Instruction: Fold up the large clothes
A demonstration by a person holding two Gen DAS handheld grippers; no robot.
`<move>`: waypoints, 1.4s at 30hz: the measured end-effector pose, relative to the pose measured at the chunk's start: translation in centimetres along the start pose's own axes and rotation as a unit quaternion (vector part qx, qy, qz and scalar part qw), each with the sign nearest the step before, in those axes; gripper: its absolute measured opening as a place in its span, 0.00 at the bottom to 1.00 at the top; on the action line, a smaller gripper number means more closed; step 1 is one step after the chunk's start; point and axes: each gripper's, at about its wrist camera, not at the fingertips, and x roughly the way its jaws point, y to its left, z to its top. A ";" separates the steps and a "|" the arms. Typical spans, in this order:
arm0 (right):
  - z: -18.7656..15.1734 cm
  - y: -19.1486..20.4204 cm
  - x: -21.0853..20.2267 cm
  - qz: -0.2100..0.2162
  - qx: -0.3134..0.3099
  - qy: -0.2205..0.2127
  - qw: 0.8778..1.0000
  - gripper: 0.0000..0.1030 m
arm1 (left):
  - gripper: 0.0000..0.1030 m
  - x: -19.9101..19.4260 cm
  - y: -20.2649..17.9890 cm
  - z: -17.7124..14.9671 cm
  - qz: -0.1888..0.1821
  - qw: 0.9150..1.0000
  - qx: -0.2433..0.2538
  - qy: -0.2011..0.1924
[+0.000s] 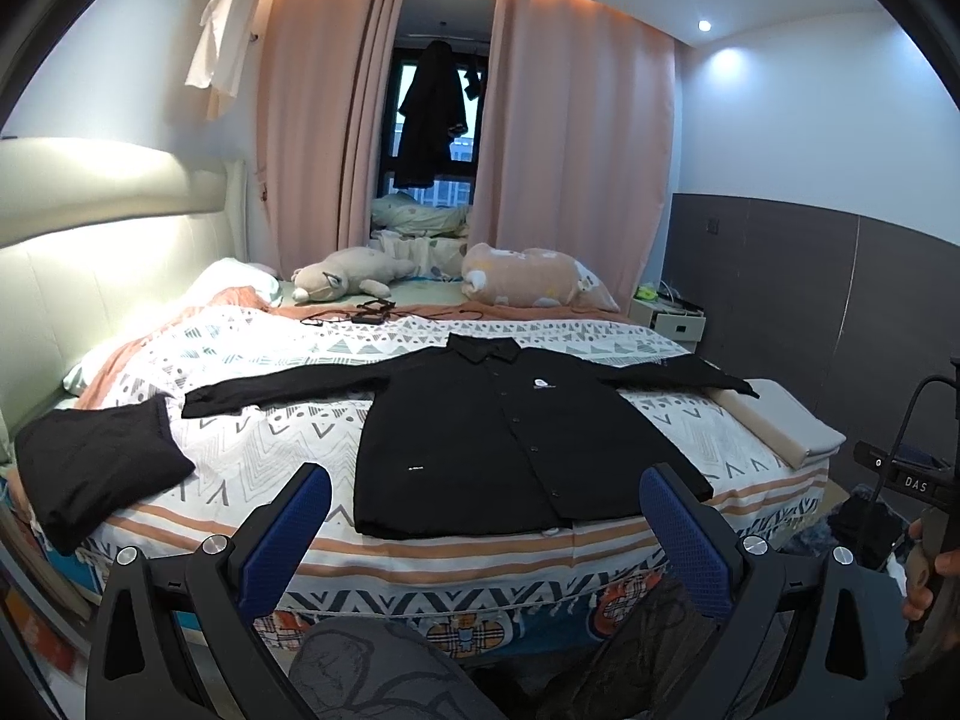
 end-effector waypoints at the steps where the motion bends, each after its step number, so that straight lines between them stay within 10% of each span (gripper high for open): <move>1: 0.0 0.0 -0.1 0.000 0.000 -0.001 1.000 1.00 | 1.00 -0.1 0.0 0.0 0.000 1.000 0.001 -0.001; 42: 1.7 -0.7 1.5 0.017 0.023 -0.003 1.000 1.00 | 1.00 0.9 -0.9 1.9 0.009 1.000 0.023 0.002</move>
